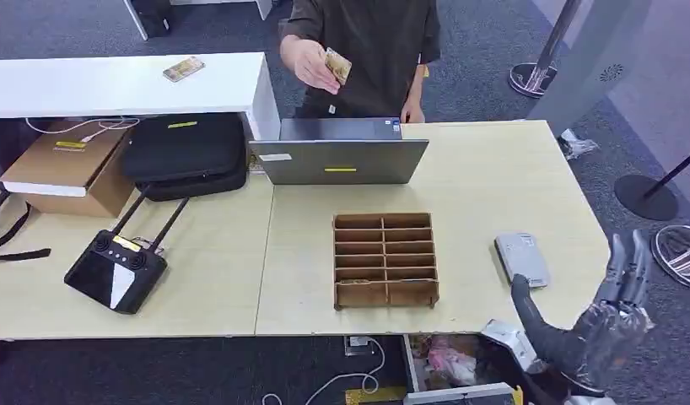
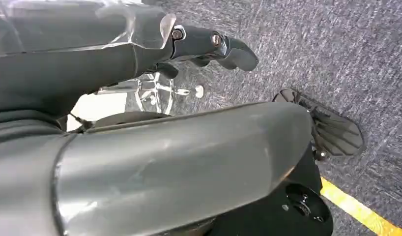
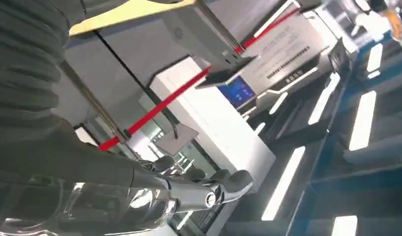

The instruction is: Pass the card to the sensor for recognition and then transmit it.

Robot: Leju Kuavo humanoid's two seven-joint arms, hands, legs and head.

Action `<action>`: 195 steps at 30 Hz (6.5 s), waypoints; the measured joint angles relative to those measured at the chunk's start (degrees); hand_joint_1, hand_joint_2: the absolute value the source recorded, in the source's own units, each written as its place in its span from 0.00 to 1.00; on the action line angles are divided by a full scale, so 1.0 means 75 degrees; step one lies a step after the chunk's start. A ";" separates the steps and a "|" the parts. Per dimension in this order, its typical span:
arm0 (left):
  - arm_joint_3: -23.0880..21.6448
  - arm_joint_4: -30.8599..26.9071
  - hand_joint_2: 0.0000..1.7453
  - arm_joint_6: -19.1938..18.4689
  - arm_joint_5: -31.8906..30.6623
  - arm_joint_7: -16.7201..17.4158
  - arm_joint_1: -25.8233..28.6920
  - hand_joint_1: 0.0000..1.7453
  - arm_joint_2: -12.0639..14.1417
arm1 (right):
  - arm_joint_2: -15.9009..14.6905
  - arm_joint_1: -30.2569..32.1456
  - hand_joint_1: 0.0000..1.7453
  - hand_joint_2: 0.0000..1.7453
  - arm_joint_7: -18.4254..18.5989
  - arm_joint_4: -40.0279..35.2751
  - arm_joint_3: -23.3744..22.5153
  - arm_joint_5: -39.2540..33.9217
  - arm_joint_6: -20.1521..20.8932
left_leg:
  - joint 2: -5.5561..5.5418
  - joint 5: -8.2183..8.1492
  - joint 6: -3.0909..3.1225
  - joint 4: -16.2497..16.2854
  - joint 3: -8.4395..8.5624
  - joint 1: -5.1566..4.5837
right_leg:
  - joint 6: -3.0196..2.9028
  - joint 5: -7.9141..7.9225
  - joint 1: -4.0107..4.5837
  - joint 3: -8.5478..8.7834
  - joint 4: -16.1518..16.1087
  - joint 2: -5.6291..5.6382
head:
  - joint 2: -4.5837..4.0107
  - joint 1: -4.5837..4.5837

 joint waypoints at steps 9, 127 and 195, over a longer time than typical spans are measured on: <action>-0.0218 0.0000 0.00 -0.0207 -0.0399 0.0215 -0.0249 0.00 -0.0012 | -0.0606 -0.4145 0.00 1.00 0.2589 0.3313 0.1069 0.1345 0.1482 | 0.0036 0.0061 -0.0011 0.0000 0.0006 0.0001 | -0.0011 0.0069 0.0000 -0.0016 0.0003 0.0038 | 0.0000 -0.0003; -0.0323 0.0000 0.00 -0.0268 -0.0061 0.0000 -0.0152 0.00 -0.0035 | -0.3864 -1.0050 1.00 1.00 0.3840 1.1458 0.0233 -0.2828 0.6312 | -0.0008 0.0067 0.0014 0.0027 -0.0032 -0.0004 | 0.0000 0.0079 -0.0004 -0.0043 -0.0003 -0.0001 | 0.0000 -0.0012; -0.0262 0.0000 0.00 0.0236 -0.0026 0.0114 -0.0222 0.00 -0.0119 | -0.4170 -0.6877 1.00 1.00 0.3304 1.1837 -0.0190 -0.3405 0.5665 | 0.0024 0.0034 0.0029 0.0026 0.0040 0.0000 | 0.0009 0.0071 0.0001 0.0029 -0.0010 0.0024 | 0.0000 -0.0009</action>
